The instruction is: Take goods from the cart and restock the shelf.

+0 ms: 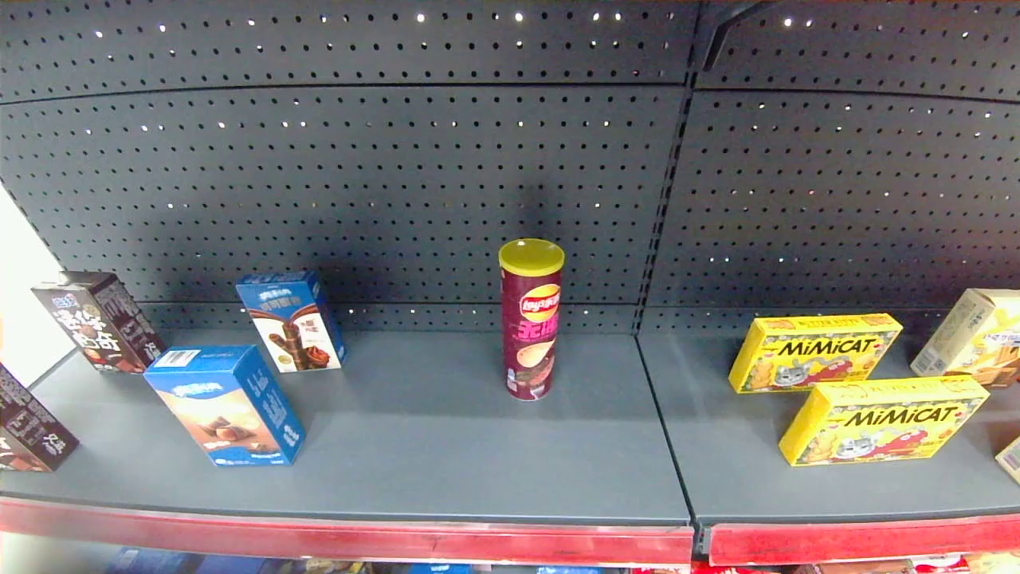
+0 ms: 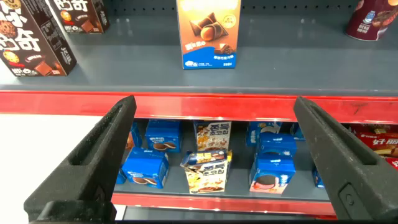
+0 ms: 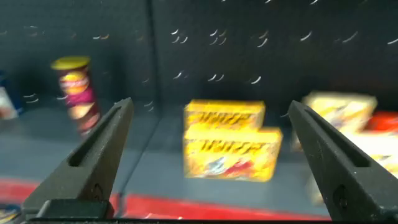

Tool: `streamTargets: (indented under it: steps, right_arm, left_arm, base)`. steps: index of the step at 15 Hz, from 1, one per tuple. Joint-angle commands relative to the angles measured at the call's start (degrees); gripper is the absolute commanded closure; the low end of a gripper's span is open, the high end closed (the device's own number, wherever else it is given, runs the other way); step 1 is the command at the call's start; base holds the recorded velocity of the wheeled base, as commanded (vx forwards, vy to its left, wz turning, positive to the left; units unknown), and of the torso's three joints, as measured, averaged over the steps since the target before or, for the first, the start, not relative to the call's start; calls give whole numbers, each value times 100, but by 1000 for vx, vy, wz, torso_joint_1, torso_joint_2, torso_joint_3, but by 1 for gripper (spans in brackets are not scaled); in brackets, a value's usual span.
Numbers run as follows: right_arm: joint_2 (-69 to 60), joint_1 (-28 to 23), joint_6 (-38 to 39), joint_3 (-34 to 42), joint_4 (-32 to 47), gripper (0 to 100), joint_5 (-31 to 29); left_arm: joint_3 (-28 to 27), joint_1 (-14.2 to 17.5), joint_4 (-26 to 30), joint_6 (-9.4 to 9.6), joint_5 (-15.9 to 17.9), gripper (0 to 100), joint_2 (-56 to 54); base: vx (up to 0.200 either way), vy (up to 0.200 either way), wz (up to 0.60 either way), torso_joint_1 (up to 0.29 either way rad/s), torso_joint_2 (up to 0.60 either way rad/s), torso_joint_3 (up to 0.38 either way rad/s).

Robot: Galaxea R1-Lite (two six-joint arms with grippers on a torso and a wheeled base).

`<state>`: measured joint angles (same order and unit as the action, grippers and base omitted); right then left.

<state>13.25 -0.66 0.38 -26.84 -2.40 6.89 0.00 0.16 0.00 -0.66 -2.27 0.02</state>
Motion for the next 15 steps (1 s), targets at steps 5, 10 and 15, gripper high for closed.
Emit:
streamTargets:
  steps: [5,10,15]
  right_arm:
    - [-33,-1701,-1075,-2079,2710,0,-249]
    - [-499,-2017,-1110,-2114,2982,0,-91]
    - [-675,-2000,-1110,-1956,2982,0,-82]
  left_arm:
    - [0,2,0,-4,-2,0,-2]
    - [0,2,0,-4,-2,0,-2]
    - [0,2,0,-4,-2,0,-2]
  base:
    - [0,0,0,0,0,0]
    - [0,0,0,0,0,0]
    - [-40,0,0,0,1,0]
